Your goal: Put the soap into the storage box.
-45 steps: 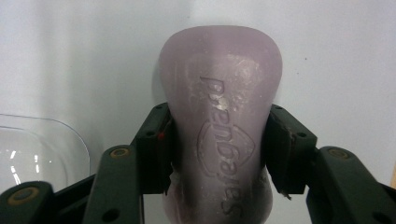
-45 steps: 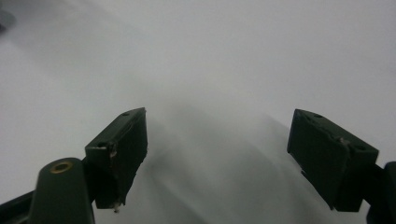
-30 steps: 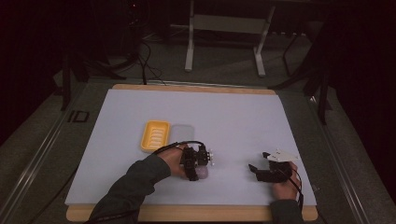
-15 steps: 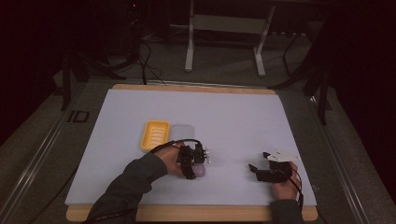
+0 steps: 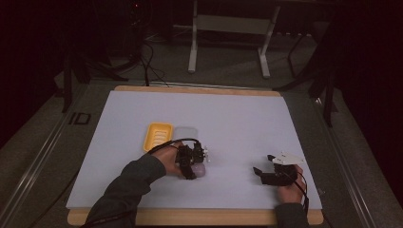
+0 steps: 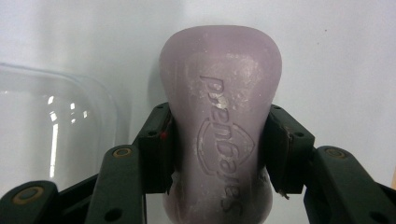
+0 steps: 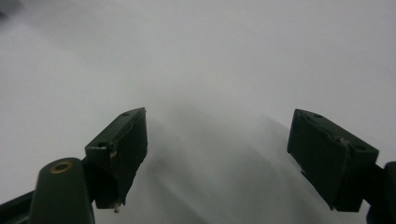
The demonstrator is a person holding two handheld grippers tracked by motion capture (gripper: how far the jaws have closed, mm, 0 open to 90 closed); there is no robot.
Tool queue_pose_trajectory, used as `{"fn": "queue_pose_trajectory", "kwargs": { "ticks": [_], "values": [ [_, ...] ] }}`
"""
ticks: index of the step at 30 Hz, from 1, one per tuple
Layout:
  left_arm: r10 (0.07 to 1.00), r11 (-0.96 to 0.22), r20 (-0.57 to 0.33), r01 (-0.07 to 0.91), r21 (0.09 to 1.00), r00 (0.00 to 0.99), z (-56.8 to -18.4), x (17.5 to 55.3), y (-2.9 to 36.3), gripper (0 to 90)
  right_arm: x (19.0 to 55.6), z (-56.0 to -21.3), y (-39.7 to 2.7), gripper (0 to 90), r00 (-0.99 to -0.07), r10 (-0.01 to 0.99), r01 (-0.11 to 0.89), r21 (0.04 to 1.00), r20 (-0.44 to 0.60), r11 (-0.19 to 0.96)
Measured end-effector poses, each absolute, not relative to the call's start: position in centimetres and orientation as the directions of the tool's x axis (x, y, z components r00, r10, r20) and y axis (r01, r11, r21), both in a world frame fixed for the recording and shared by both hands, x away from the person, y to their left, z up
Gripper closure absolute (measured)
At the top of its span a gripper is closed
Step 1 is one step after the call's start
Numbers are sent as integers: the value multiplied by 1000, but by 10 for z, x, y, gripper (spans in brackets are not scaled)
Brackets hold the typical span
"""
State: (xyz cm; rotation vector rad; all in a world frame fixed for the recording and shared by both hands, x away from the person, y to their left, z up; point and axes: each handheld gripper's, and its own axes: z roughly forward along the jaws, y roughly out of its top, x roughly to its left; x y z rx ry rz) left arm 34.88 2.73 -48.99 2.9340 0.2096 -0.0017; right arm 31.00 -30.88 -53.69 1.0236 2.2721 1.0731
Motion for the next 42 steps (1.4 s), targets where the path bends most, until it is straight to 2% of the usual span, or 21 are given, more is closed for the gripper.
{"fn": "queue_pose_trajectory", "kwargs": {
  "ticks": [17,21,42],
  "values": [
    [194,-955,-15,192,225,981,-473,354,45,500,310,-537,-309,198,-636,769,437,792,-64,427],
    [205,-951,-7,201,233,979,-467,355,49,500,310,-537,-309,221,-636,770,439,794,-55,419],
    [254,-933,14,241,268,967,-444,364,61,500,310,-537,-310,202,-640,767,435,796,-55,420]
  ]
}}
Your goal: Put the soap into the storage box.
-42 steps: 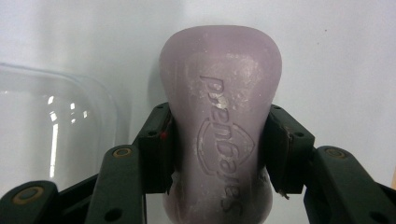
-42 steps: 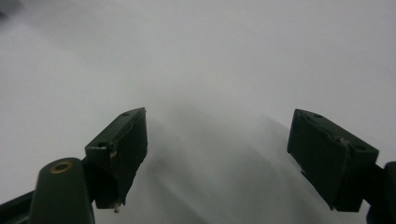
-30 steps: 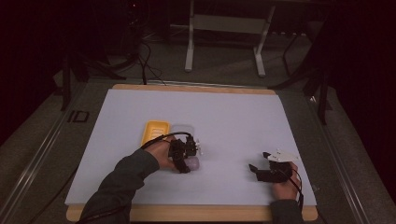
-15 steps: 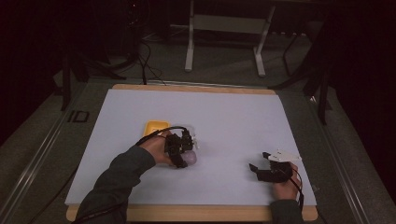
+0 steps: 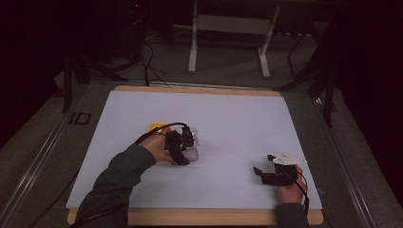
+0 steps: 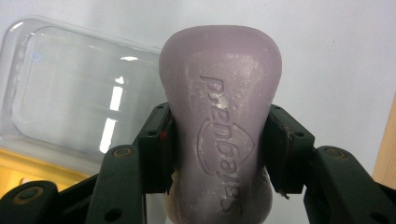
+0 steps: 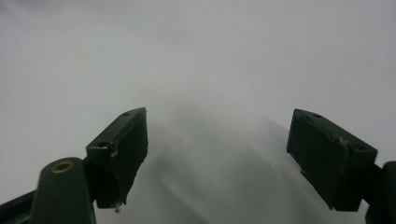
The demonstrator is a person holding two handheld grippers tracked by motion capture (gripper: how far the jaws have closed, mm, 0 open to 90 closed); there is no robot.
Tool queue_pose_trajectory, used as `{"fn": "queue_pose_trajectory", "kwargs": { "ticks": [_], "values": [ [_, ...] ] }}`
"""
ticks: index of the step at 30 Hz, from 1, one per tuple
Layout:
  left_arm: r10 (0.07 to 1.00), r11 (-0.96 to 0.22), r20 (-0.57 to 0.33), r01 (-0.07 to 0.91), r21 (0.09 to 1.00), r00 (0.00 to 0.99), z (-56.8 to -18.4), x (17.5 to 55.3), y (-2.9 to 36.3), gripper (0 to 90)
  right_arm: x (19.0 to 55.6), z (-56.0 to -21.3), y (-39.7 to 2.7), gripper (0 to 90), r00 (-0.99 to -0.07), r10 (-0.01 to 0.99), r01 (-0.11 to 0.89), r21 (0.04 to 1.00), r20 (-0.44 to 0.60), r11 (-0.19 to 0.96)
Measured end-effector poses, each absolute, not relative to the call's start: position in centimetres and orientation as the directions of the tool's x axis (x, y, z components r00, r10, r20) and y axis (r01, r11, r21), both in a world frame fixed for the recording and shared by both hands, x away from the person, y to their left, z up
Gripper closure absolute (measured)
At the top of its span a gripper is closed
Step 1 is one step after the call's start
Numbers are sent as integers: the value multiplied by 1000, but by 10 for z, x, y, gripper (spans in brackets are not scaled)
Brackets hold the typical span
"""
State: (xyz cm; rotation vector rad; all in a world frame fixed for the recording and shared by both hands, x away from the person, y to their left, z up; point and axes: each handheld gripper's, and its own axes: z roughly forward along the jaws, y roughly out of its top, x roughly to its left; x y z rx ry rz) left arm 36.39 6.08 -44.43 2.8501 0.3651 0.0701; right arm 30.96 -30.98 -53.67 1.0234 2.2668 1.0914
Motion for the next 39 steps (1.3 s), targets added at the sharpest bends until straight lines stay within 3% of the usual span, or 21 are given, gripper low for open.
{"fn": "queue_pose_trajectory", "kwargs": {
  "ticks": [39],
  "values": [
    [333,-907,11,317,276,943,-427,384,86,500,309,-537,-310,212,-641,765,433,799,-53,418]
  ]
}}
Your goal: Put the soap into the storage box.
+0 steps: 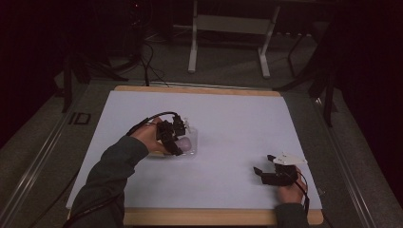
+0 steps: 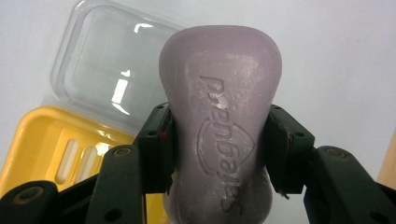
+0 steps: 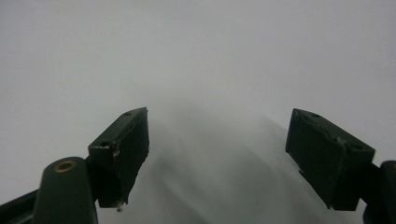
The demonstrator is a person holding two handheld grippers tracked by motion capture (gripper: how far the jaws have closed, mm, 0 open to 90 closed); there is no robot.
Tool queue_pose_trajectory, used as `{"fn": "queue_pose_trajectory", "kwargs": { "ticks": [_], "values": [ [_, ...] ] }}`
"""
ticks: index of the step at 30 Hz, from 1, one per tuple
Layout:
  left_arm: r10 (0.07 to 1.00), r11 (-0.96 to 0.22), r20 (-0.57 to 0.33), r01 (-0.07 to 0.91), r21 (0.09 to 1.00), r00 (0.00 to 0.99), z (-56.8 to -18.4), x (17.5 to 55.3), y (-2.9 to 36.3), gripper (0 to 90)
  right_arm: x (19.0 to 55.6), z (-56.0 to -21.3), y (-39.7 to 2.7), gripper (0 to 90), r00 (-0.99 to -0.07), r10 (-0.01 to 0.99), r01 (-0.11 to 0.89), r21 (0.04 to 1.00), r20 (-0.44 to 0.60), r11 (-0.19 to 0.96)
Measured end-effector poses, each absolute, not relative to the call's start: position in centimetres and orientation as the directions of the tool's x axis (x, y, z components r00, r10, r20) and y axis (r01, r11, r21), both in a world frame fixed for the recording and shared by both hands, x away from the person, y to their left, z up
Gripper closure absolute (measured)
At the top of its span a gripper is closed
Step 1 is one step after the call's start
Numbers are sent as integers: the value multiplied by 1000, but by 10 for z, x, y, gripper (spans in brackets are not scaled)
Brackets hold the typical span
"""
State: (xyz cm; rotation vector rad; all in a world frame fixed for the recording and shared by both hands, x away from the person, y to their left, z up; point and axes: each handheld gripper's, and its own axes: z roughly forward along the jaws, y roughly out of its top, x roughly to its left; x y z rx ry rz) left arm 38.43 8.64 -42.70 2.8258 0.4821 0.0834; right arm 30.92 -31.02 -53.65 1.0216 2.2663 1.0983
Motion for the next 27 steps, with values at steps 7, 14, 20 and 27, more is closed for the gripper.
{"fn": "queue_pose_trajectory", "kwargs": {
  "ticks": [7,14,20,27],
  "values": [
    [349,-899,18,329,288,937,-423,386,89,500,309,-537,-310,212,-642,765,432,798,-55,419],
    [370,-894,19,351,279,929,-421,388,91,500,309,-537,-310,215,-642,765,432,798,-54,419],
    [418,-876,20,397,274,908,-421,393,98,500,309,-537,-310,214,-641,765,432,798,-54,419],
    [464,-855,11,445,267,886,-423,398,106,500,309,-537,-310,214,-641,766,432,798,-56,420]
  ]
}}
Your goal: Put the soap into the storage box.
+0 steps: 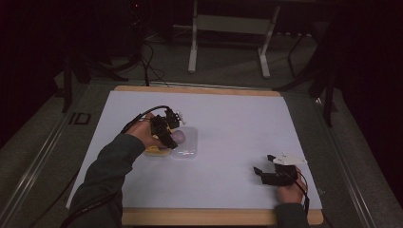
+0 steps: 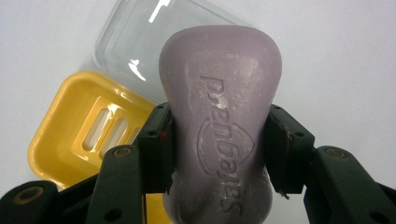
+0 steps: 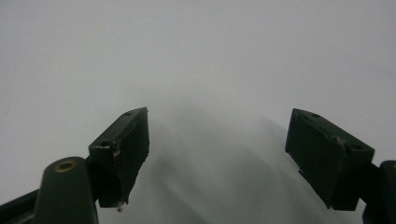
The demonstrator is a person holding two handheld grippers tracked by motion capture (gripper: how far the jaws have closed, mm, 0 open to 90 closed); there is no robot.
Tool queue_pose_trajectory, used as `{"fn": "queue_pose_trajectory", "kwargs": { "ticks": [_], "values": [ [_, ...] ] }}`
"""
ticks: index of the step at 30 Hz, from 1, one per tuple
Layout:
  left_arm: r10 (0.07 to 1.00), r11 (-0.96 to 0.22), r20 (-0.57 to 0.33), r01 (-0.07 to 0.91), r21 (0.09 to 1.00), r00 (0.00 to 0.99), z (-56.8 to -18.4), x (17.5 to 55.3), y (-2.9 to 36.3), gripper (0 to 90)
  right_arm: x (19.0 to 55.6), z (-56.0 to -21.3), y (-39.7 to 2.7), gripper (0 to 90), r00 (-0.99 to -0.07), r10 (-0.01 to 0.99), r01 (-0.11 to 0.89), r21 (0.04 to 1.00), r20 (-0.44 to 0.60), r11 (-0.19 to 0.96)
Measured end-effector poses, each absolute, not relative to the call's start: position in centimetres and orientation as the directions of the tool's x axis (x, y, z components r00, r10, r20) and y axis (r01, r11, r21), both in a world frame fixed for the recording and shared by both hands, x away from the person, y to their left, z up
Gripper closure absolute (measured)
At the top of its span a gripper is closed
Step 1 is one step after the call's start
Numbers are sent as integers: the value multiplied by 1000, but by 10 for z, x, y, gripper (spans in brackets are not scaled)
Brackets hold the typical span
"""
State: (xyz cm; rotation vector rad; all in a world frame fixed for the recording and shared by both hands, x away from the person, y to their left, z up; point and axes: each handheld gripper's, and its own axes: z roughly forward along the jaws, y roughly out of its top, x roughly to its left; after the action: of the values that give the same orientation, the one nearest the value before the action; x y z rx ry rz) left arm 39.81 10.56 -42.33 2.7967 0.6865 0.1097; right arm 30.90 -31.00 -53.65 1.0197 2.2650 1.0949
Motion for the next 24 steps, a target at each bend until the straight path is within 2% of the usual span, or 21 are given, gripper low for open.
{"fn": "queue_pose_trajectory", "kwargs": {
  "ticks": [24],
  "values": [
    [562,-798,-17,548,251,827,-431,411,125,500,309,-536,-310,211,-639,767,431,798,-59,421]
  ]
}}
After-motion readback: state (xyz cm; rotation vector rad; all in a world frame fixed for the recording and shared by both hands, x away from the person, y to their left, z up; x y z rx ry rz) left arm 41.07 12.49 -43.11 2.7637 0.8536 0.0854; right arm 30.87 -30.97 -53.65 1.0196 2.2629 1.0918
